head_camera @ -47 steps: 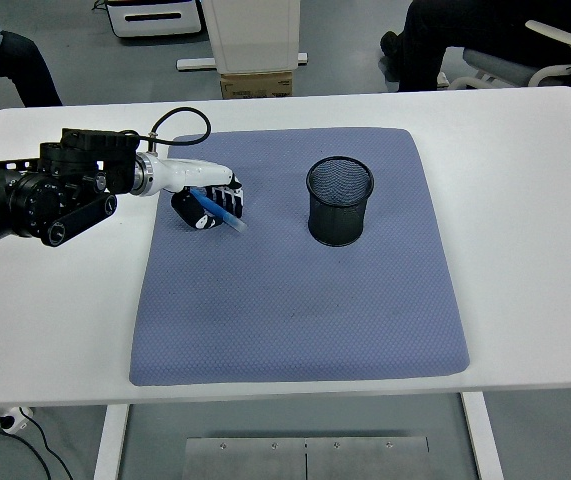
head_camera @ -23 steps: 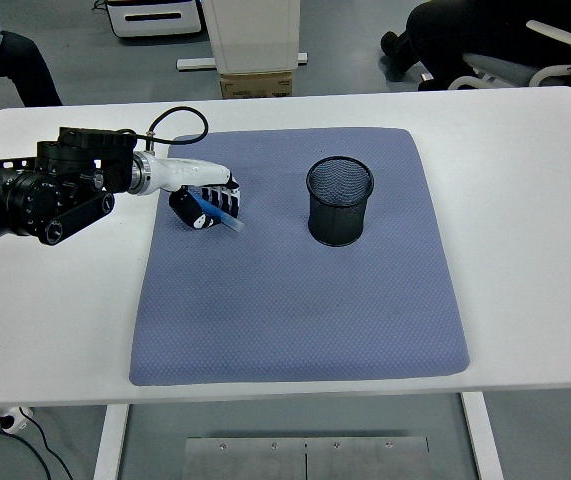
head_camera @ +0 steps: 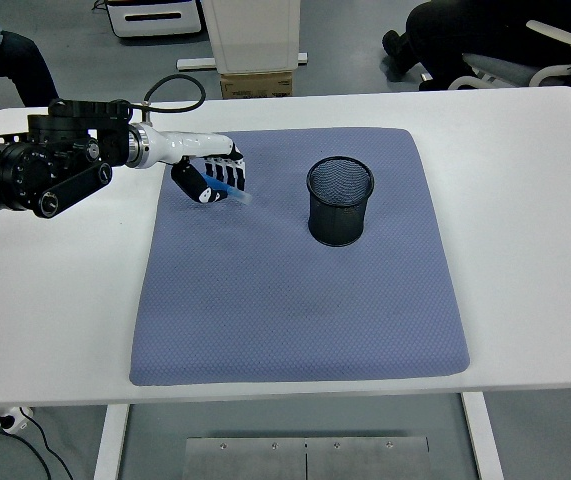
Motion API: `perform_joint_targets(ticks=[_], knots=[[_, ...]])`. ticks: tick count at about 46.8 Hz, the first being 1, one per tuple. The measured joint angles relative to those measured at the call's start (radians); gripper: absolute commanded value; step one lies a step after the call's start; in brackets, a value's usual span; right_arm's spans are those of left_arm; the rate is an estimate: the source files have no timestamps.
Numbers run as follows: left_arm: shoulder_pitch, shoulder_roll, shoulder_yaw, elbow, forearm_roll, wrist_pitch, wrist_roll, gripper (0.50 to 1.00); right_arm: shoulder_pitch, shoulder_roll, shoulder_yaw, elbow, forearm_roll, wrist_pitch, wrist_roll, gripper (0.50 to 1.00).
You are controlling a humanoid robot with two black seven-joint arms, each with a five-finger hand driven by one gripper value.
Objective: Left hand places marker in pen holder
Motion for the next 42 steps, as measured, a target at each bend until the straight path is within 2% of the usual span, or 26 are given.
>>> perform_joint_targets(ticks=[24, 42], knots=[[-0.052, -0.008, -0.064, 0.0, -0.04, -0.023, 0.0, 0.5, 0.0, 0.0, 0.0, 0.001, 0.0, 0.0, 0.0, 1.0], [-0.115, -0.028, -0.098, -0.002, -0.128, -0.038, 0.0, 0.5, 0.0, 0.0, 0.0, 0.0, 0.0, 0.0, 0.0, 1.0]])
